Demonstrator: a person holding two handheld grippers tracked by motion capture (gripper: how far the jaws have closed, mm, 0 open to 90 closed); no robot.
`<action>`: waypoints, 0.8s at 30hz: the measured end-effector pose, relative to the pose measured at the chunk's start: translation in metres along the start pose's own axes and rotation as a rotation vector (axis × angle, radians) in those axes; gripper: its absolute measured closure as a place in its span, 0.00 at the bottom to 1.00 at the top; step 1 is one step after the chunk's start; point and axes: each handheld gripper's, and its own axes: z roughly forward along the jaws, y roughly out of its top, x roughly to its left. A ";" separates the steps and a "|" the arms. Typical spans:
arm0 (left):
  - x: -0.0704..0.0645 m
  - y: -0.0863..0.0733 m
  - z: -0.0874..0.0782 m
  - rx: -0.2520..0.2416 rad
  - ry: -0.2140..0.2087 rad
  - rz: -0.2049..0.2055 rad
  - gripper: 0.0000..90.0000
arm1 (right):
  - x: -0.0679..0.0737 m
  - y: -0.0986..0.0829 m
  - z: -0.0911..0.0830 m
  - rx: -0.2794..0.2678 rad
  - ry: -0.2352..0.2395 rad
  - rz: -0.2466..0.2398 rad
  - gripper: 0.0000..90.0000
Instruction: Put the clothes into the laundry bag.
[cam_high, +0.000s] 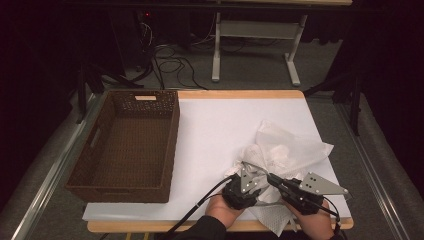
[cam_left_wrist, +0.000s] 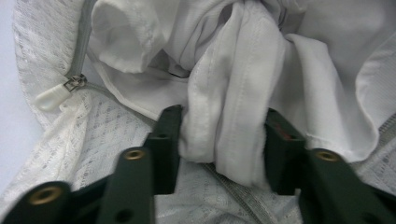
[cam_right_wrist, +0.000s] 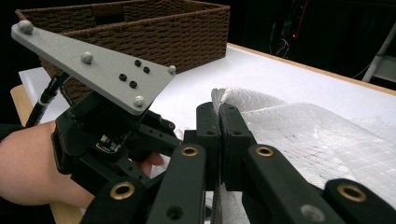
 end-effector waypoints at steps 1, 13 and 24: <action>0.000 0.000 0.001 0.004 -0.005 -0.002 0.69 | 0.000 0.000 0.000 0.001 0.000 0.000 0.99; -0.003 0.006 0.007 0.001 0.002 0.001 0.91 | 0.000 0.000 0.001 0.005 -0.008 -0.001 0.99; -0.008 0.021 0.007 -0.092 0.026 -0.002 0.93 | -0.004 -0.001 0.000 0.000 -0.013 0.016 0.99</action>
